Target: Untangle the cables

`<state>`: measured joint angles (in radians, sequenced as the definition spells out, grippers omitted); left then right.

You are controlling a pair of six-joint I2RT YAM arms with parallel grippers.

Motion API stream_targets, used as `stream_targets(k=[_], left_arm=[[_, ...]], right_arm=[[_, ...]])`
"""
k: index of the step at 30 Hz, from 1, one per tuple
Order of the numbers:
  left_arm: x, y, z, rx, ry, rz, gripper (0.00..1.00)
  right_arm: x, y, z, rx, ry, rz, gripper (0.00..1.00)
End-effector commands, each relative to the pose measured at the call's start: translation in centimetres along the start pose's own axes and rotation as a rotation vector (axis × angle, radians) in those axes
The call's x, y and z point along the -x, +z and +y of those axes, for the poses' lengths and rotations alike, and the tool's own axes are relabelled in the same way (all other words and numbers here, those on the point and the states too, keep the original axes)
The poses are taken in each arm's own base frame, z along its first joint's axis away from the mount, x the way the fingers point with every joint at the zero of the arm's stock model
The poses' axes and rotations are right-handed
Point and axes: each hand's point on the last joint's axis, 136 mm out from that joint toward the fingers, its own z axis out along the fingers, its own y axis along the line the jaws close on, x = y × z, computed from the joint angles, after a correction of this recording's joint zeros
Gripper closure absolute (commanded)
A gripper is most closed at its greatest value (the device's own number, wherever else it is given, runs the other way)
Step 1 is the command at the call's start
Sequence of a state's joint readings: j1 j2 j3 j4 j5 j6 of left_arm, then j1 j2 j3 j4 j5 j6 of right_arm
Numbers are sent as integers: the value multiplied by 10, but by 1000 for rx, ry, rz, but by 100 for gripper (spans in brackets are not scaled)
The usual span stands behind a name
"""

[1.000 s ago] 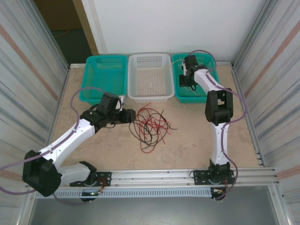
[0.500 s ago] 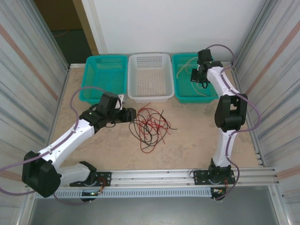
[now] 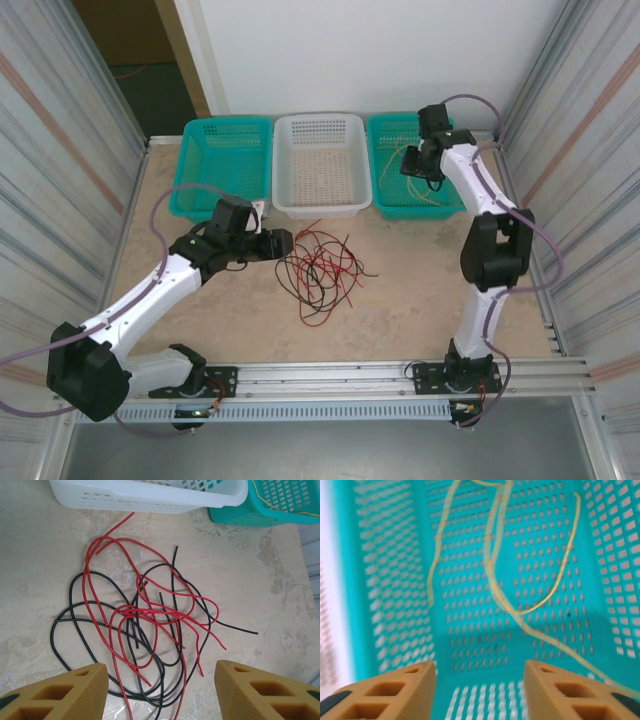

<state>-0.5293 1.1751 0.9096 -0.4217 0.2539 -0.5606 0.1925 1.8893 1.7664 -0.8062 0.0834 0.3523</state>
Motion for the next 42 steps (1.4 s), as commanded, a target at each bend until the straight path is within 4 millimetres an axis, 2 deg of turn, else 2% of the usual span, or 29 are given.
stream_targets(k=[1,3,5,8,10,11,14,17,23,27,30,36,39,42], left_arm=[[-3,-10,-2,-27,-33,-11,41],[-8,-9,1,-30,-54,-6,42],[-12,-8,1,-45,-81,3,43],[-16,-7,1,-67,-117,7,44],[-20,-8,3,-65,-136,15,44],[-23,-9,5,-57,-147,20,44],[-30,-12,13,-34,-178,28,44],[-38,-18,22,-26,-210,33,44],[-43,-25,33,-27,-248,19,44],[-38,-33,32,-29,-242,-11,44],[-35,-39,31,-24,-219,-28,44],[-24,-60,29,-7,-185,-79,44],[-22,-69,28,-13,-181,-113,42],[-21,-71,27,-15,-186,-120,43]], right_arm=[[-31,-68,21,-4,-39,-79,46],[-68,-84,36,30,-55,-86,45],[-114,-94,50,98,-39,-50,44],[-181,-92,69,213,35,65,46],[-218,-90,88,290,25,130,46],[-235,-89,99,328,-10,159,47],[-262,-85,121,336,-136,211,48],[-273,-67,134,294,-227,275,48],[-274,-31,158,244,-364,338,45],[-277,-12,169,232,-410,380,52],[-280,1,166,197,-433,397,55],[-289,19,159,158,-457,425,53],[-288,18,159,152,-460,421,57],[-284,13,154,135,-465,398,51]])
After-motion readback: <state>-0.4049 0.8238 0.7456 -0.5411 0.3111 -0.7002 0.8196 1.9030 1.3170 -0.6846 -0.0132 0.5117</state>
